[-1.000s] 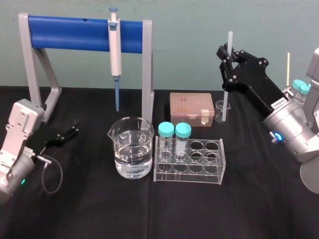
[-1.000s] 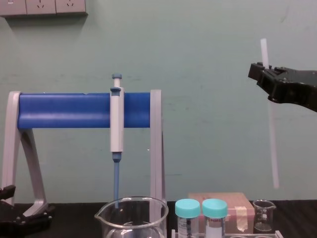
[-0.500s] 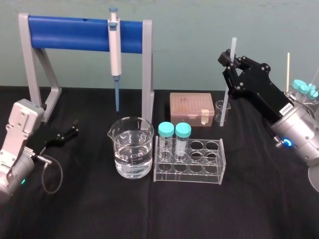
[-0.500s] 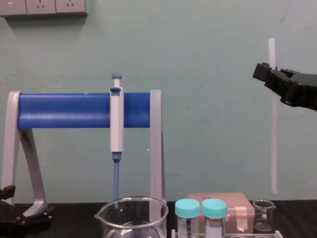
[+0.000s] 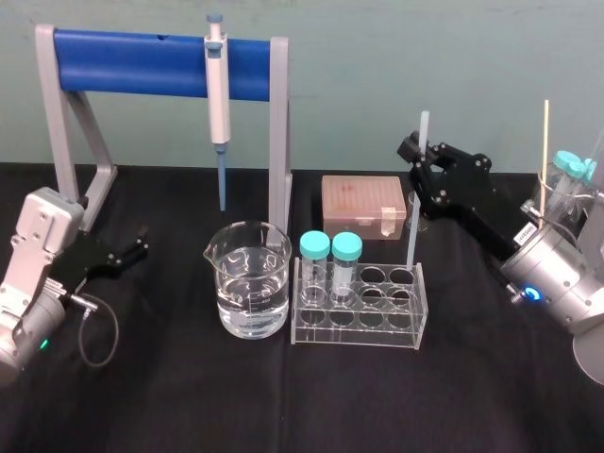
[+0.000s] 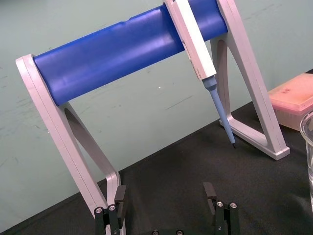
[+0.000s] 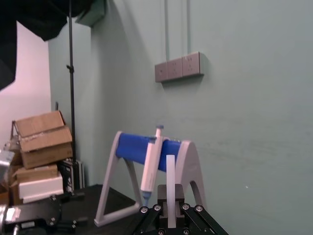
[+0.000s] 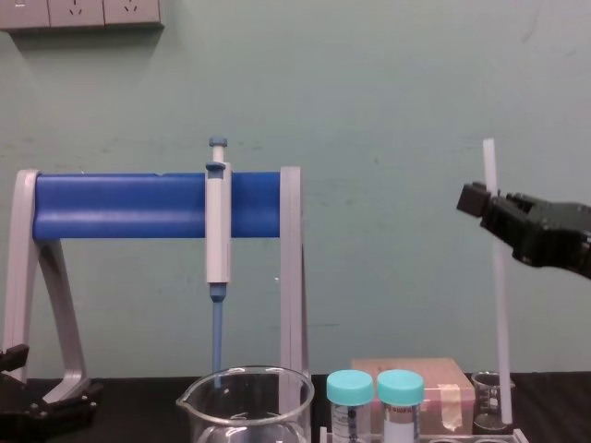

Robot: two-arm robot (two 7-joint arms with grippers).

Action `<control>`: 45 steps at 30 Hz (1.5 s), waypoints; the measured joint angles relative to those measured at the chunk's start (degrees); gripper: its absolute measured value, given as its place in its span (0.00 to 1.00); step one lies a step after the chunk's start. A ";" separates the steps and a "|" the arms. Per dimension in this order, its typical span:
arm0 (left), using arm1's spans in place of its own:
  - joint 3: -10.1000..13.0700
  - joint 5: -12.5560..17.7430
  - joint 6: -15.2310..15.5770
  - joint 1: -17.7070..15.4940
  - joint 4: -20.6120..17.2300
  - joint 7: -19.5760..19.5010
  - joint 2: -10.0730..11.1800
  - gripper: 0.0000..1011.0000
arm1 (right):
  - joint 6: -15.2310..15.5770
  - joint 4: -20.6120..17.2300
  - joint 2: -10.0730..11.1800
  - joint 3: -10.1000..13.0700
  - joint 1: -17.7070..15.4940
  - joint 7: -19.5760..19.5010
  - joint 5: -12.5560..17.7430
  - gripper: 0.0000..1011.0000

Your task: Pick up the stirring rod with one hand, then place it down.

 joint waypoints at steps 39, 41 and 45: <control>0.00 0.00 0.00 0.00 0.00 0.00 0.00 0.99 | -2.10 10.84 -3.99 -2.15 4.09 -1.70 -3.48 0.08; 0.00 0.00 0.00 0.00 0.00 0.00 0.00 0.99 | -1.85 11.33 -4.07 -2.23 4.18 -1.80 -3.72 0.08; 0.00 0.00 0.00 0.00 0.00 0.00 0.00 0.99 | -1.44 11.83 -4.19 -2.35 4.22 -1.98 -4.06 0.08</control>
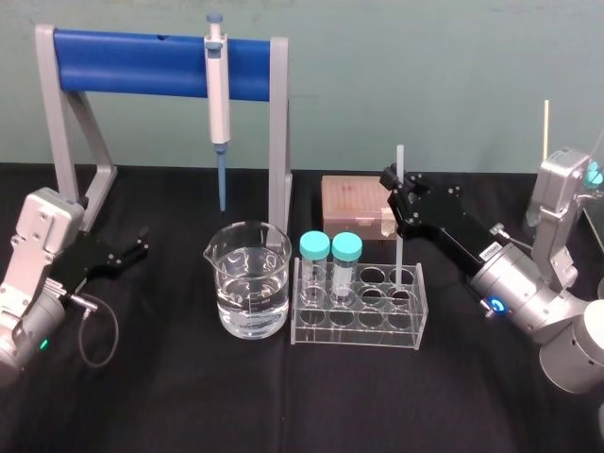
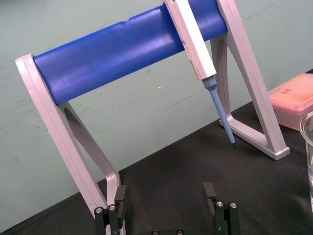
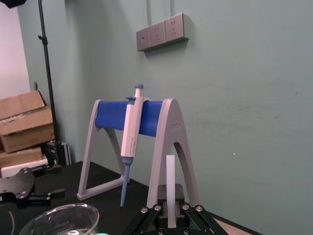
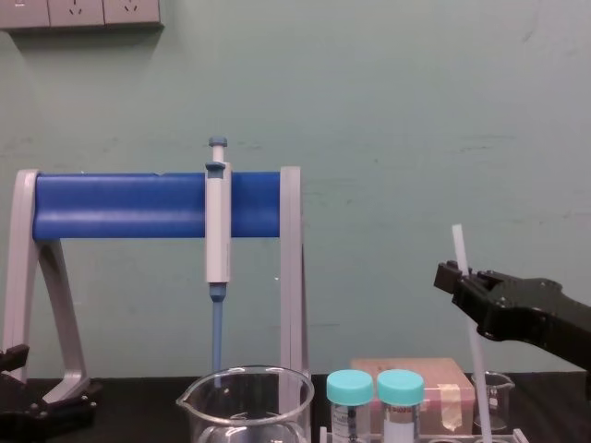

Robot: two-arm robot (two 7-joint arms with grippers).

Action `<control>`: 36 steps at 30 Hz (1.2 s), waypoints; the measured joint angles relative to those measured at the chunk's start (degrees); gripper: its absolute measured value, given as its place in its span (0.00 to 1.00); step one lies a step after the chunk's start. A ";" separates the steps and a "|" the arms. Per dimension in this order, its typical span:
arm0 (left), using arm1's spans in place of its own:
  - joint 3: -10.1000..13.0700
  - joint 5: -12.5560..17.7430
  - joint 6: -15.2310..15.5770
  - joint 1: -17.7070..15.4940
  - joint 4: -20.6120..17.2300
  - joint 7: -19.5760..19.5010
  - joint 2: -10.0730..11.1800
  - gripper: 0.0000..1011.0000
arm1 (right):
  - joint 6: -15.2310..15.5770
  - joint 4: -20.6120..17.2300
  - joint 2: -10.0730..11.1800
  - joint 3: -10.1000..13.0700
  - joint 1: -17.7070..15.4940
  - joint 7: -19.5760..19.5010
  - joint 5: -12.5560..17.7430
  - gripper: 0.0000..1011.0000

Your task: Pick up the stirring rod with one hand, then place it down.

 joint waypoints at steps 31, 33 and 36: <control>0.00 0.00 0.00 0.00 0.00 0.00 0.00 0.99 | 1.93 1.49 -0.67 -0.74 -0.70 -1.29 -1.86 0.08; 0.00 0.00 0.00 0.00 0.00 0.00 0.00 0.99 | 1.93 1.43 -0.66 -0.70 -0.77 -1.58 -2.09 0.08; 0.00 0.00 0.00 0.00 0.00 0.00 0.00 0.99 | 1.89 1.25 -0.65 -0.68 -0.89 -2.19 -2.67 0.08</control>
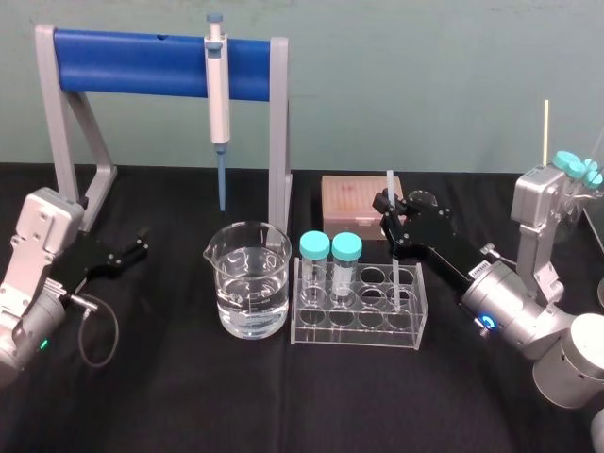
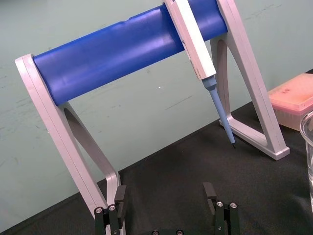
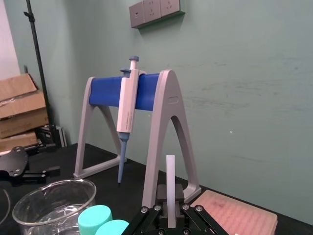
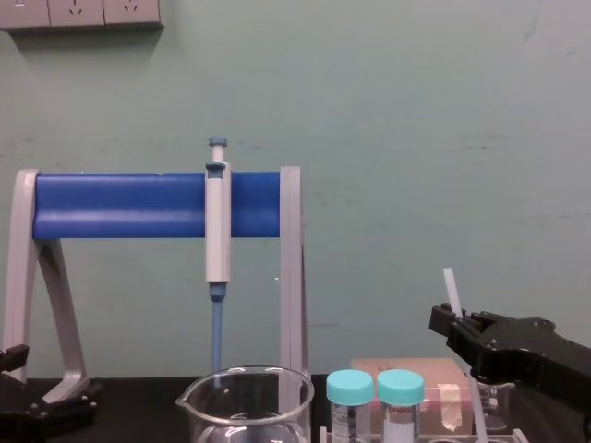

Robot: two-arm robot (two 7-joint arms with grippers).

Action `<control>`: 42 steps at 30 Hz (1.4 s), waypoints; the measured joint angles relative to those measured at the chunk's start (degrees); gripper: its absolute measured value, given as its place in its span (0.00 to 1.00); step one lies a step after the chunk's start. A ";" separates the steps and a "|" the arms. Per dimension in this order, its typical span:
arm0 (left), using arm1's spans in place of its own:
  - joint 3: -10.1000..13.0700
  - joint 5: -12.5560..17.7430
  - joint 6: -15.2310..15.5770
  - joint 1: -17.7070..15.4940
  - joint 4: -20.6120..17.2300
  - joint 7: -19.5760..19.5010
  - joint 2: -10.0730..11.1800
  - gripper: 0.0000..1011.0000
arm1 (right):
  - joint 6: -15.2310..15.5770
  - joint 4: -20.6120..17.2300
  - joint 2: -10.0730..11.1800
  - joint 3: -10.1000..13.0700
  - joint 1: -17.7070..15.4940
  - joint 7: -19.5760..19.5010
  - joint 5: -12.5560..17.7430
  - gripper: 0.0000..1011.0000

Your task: Pick up the stirring rod with one hand, then place it down.

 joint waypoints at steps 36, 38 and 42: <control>0.00 0.00 0.00 0.00 0.00 0.00 0.00 0.99 | -0.07 0.01 0.02 0.05 0.08 0.47 0.48 0.86; 0.00 0.00 0.00 0.00 0.00 0.00 0.00 0.99 | -0.07 0.01 0.03 0.05 0.08 0.48 0.48 0.89; 0.00 0.00 0.00 0.00 0.00 0.00 0.00 0.99 | -0.05 -0.12 0.07 0.06 0.06 0.45 0.39 0.98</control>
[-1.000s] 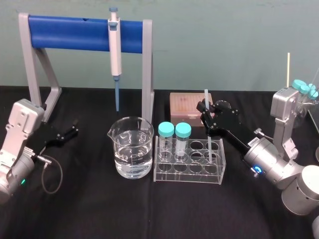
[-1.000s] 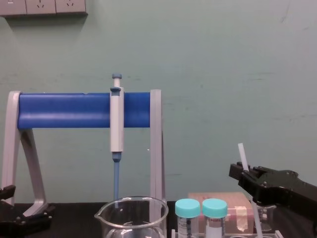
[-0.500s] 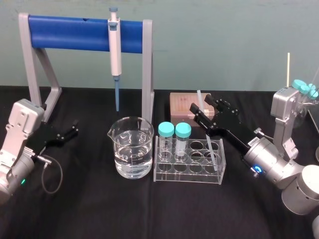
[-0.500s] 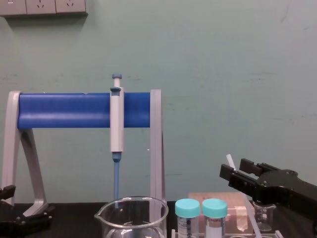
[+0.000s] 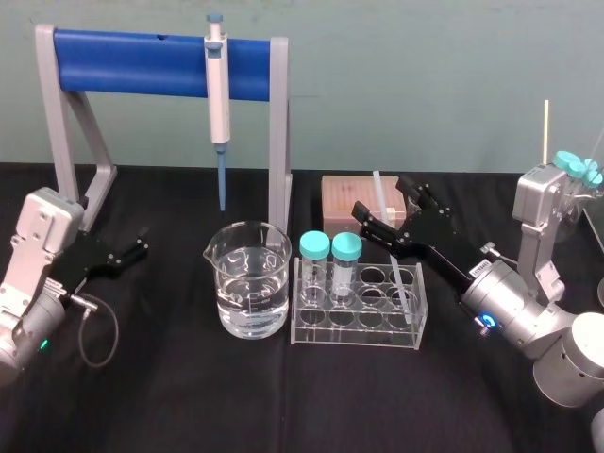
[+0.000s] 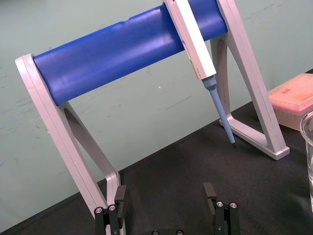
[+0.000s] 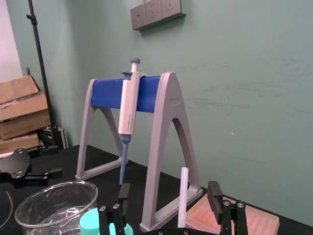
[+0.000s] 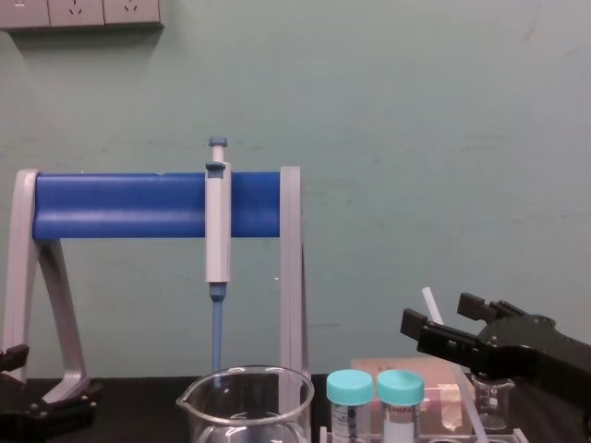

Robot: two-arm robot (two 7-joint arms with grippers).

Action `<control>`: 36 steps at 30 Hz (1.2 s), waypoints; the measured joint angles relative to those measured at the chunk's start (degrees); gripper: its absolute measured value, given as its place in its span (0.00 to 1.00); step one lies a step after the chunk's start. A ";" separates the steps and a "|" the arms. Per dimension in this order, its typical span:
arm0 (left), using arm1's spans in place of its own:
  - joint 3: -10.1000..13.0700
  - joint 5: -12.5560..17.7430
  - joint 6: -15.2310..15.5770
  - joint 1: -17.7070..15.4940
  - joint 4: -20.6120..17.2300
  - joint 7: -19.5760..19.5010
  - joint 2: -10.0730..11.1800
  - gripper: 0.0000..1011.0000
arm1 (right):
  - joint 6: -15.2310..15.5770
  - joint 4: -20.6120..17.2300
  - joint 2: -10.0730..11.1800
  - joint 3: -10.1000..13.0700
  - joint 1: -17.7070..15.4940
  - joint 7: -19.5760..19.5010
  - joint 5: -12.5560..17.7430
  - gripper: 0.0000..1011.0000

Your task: Pick up the stirring rod with one hand, then place it down.

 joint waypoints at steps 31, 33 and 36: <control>0.00 0.00 0.00 0.00 0.00 0.00 0.00 0.99 | 6.52 -5.25 -0.56 9.09 -5.13 -19.00 -9.64 0.99; 0.00 0.00 0.00 0.00 0.00 0.00 0.00 0.99 | 6.52 -5.32 -0.53 9.09 -5.14 -19.00 -9.62 0.99; 0.00 0.00 0.00 0.00 0.00 0.00 0.00 0.99 | 6.50 -5.47 -0.48 9.09 -5.17 -19.00 -9.56 0.99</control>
